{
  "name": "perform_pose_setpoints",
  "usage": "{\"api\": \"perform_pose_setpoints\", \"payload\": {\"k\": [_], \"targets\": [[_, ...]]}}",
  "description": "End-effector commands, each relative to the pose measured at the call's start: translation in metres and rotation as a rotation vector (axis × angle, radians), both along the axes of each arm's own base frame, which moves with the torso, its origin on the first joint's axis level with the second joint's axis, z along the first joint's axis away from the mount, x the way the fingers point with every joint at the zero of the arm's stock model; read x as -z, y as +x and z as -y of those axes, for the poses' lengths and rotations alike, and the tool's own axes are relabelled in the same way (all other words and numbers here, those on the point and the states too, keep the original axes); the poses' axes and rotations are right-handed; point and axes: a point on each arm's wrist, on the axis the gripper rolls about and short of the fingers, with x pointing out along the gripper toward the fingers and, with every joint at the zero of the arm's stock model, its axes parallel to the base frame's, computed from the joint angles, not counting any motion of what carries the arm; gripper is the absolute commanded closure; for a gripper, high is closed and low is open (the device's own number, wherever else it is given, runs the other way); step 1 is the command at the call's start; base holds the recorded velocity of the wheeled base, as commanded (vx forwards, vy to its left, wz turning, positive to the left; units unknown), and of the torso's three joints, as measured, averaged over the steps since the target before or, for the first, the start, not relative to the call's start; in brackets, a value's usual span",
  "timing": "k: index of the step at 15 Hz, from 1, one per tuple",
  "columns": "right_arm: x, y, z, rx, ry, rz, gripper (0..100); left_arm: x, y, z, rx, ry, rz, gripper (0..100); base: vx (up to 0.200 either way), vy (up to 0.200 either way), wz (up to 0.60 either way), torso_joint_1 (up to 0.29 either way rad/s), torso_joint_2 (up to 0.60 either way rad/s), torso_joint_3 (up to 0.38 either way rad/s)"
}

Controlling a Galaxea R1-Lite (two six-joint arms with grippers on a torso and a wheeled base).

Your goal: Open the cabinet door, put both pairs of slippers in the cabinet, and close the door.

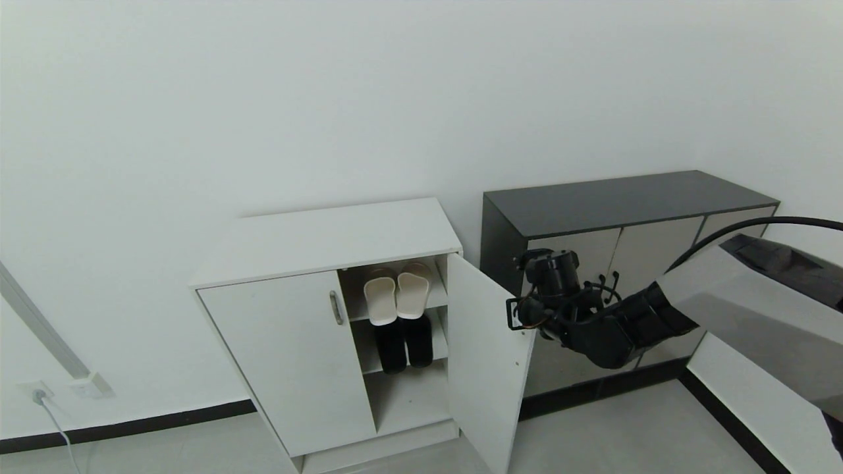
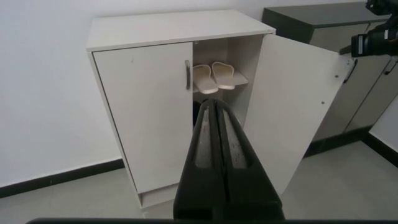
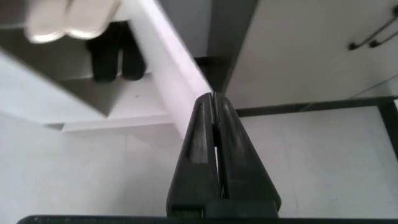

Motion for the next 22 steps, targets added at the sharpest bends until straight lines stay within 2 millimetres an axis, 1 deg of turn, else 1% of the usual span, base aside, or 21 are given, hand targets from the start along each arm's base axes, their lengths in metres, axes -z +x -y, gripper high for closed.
{"api": "perform_pose_setpoints", "payload": {"k": [1, 2, 3, 4, 5, 7, 9, 10, 12, 14, 17, 20, 22], "targets": [[-0.021, -0.030, -0.019, -0.066, 0.032, 0.019, 100, 0.000, 0.000, 0.000, 0.001, -0.001, 0.000, 100, 0.000, 0.000, 0.00, 0.000, 0.00, 0.000], [-0.031, -0.040, -0.024, -0.088, 0.051, 0.031, 100, 0.000, 0.000, 0.000, 0.001, -0.002, 0.000, 100, 0.000, 0.000, 0.00, 0.000, 0.00, 0.000], [-0.036, -0.044, -0.026, -0.096, 0.059, 0.038, 100, 0.000, 0.000, 0.000, 0.001, -0.002, 0.000, 100, 0.000, 0.000, 0.00, 0.000, 0.00, 0.000], [-0.037, -0.044, -0.025, -0.091, 0.059, 0.039, 100, 0.000, 0.000, 0.000, 0.001, -0.002, 0.000, 100, 0.000, 0.000, 0.00, 0.000, 0.00, 0.000], [-0.034, -0.039, -0.020, -0.077, 0.053, 0.034, 100, 0.000, 0.000, 0.000, 0.001, -0.002, -0.002, 100, 0.000, 0.000, 0.00, 0.000, 0.00, 0.000], [-0.017, -0.019, -0.001, -0.014, 0.033, 0.008, 100, 0.000, 0.000, 0.000, 0.000, -0.002, 0.000, 100, 0.000, 0.000, 0.00, 0.000, 0.00, 0.000], [-0.002, -0.003, 0.011, 0.025, 0.019, -0.014, 100, 0.000, 0.000, 0.000, 0.000, -0.002, 0.000, 100, 0.000, 0.000, 0.00, 0.000, 0.00, 0.000], [0.006, 0.000, 0.014, 0.028, 0.013, -0.031, 100, 0.000, 0.000, 0.000, 0.000, -0.002, -0.002, 100, 0.000, 0.000, 0.00, 0.000, 0.00, 0.000], [0.016, 0.001, 0.013, 0.023, 0.005, -0.050, 100, 0.000, 0.000, 0.000, 0.000, -0.002, 0.000, 100, 0.000, 0.000, 0.00, 0.000, 0.00, 0.000], [0.021, -0.002, 0.005, 0.002, -0.001, -0.061, 100, 0.000, 0.000, 0.000, 0.001, -0.002, -0.002, 100, 0.000, 0.000, 0.00, 0.000, 0.00, 0.000], [0.023, -0.014, -0.018, -0.066, 0.004, -0.065, 100, 0.000, 0.000, 0.000, 0.001, -0.002, 0.000, 100, 0.000, 0.000, 0.00, 0.000, 0.00, 0.000], [0.013, -0.030, -0.038, -0.137, 0.026, -0.052, 100, 0.000, 0.000, 0.000, 0.000, -0.002, 0.000, 100, 0.000, 0.000, 0.00, 0.000, 0.00, 0.000], [0.000, -0.046, -0.053, -0.202, 0.052, -0.039, 100, 0.000, 0.000, 0.000, 0.000, -0.002, -0.002, 100, 0.000, 0.000, 0.00, 0.000, 0.00, 0.000]]}}
